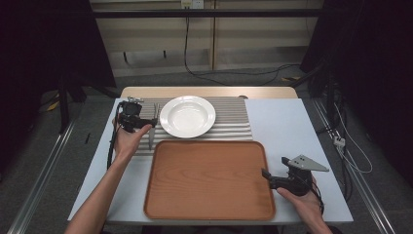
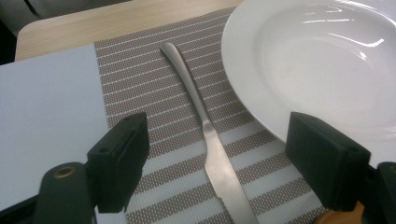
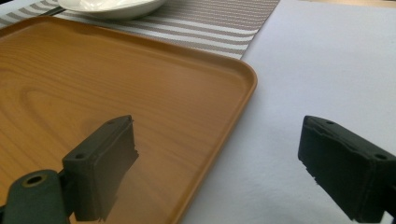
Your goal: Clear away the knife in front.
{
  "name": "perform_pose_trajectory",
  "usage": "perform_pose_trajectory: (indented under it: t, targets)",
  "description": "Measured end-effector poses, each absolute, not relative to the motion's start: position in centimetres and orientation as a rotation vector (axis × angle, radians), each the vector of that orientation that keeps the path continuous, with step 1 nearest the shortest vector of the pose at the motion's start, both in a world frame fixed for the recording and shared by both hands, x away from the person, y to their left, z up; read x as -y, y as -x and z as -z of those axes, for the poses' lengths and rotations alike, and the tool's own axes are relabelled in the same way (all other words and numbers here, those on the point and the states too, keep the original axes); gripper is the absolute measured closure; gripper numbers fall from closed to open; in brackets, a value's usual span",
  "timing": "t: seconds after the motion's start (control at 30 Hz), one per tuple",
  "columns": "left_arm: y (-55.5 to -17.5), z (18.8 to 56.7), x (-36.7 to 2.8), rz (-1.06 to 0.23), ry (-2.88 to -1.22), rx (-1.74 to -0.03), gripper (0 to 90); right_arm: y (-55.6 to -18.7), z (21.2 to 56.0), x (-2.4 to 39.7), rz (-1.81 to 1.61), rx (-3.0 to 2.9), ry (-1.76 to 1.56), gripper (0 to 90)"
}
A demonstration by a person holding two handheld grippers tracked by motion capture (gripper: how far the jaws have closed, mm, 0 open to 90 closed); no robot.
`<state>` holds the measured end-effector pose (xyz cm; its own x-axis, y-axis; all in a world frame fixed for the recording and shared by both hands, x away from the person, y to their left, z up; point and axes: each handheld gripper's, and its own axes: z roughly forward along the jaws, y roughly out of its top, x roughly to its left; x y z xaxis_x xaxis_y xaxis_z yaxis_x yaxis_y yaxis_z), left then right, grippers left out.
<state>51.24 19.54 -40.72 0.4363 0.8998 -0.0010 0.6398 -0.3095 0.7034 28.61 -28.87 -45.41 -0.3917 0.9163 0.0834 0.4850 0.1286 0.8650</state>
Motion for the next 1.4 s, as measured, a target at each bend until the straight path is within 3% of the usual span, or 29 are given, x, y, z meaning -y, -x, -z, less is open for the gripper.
perform_pose_trajectory:
  t: [0.2, 0.23, 0.47, 0.57, 0.83, 1.1, 1.4]
  targets:
    - [-52.5, 40.9, -19.7, -0.511, -2.062, -1.313, 26.5, -28.8, 45.4, 28.9, -1.188, -1.937, -1.347, 11.1]
    - [-53.0, 40.9, -19.7, -0.507, -2.064, -1.314, 31.6, -28.8, 45.4, 28.8, -1.19, -1.938, -1.347, 11.0]
    - [-54.6, 41.8, -19.3, -0.481, -2.073, -1.343, 38.6, -28.7, 45.4, 28.8, -1.189, -1.938, -1.347, 11.0]
    - [-55.2, 42.3, -19.2, -0.488, -2.07, -1.346, 48.0, -28.7, 45.4, 28.9, -1.189, -1.937, -1.35, 11.1]
    - [-56.6, 44.6, -18.8, -0.432, -2.109, -1.4, 59.8, -28.7, 45.5, 28.9, -1.193, -1.94, -1.356, 11.0]
    - [-57.4, 45.3, -18.1, -0.42, -2.113, -1.426, 68.8, -28.6, 45.5, 29.0, -1.197, -1.943, -1.354, 11.0]
    - [-58.3, 45.1, -17.5, -0.414, -2.134, -1.456, 71.9, -28.7, 45.5, 28.9, -1.195, -1.952, -1.356, 11.0]
